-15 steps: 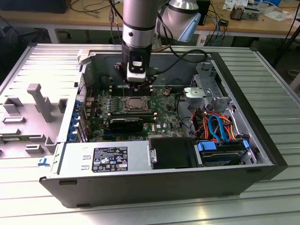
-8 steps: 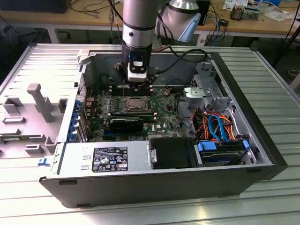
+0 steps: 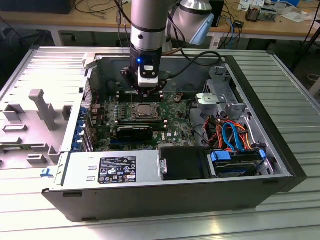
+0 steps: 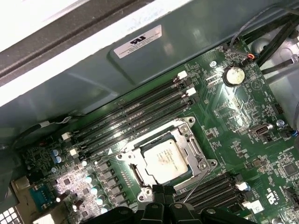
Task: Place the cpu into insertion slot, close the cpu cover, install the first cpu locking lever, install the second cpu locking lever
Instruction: 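Install the first cpu locking lever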
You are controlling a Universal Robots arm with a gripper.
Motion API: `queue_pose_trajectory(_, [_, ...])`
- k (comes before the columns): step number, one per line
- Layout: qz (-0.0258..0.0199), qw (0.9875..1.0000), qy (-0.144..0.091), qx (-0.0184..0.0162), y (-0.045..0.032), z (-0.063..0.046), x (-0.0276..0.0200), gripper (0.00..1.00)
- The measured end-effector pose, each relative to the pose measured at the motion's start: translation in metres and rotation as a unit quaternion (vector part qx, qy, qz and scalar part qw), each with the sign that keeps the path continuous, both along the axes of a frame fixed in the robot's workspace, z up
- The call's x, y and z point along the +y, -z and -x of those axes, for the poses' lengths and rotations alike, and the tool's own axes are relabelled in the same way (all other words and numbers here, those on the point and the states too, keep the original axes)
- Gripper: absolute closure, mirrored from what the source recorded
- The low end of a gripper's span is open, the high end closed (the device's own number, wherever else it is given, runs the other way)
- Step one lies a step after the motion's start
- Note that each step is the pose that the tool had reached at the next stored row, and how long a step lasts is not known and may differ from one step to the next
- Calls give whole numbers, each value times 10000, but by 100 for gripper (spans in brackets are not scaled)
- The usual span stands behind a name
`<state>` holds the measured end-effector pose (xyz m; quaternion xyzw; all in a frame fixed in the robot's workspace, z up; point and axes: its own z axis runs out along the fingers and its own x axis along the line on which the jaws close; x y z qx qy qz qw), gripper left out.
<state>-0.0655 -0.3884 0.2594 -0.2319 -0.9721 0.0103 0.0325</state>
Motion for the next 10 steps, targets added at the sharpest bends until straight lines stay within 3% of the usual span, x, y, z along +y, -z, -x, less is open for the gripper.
queue_pose_trajectory(10, [-40, 9994, -334, 0, 0, 0, -5, 89])
